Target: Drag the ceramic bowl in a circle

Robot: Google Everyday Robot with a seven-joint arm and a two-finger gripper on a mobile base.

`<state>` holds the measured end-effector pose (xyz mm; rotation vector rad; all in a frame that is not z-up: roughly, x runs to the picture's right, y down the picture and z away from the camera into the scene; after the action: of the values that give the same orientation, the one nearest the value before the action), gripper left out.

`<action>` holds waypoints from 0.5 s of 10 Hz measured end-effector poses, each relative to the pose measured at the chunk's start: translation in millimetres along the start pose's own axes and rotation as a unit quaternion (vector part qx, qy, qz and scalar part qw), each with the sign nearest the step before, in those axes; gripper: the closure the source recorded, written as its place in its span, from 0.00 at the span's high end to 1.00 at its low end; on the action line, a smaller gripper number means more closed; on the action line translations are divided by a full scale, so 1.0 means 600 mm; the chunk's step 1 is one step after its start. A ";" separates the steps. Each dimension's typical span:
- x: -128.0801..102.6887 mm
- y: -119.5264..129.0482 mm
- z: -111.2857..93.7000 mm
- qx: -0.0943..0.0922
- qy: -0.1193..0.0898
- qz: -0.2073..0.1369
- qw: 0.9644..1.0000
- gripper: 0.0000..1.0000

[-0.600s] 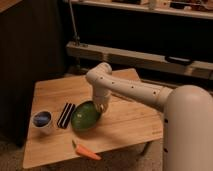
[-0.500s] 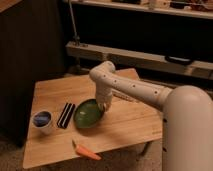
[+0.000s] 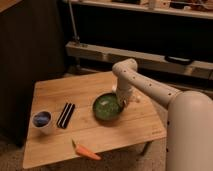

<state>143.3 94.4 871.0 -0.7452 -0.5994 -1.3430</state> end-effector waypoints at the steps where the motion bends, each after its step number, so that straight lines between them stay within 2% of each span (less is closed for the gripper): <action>1: -0.008 0.018 0.000 0.005 -0.003 -0.002 1.000 0.03; 3: -0.048 0.039 -0.008 0.022 -0.008 -0.014 1.000 0.03; 5: -0.087 0.042 -0.007 0.029 -0.014 -0.031 0.999 0.03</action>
<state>160.4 126.1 825.6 -0.7039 -0.6858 -1.3677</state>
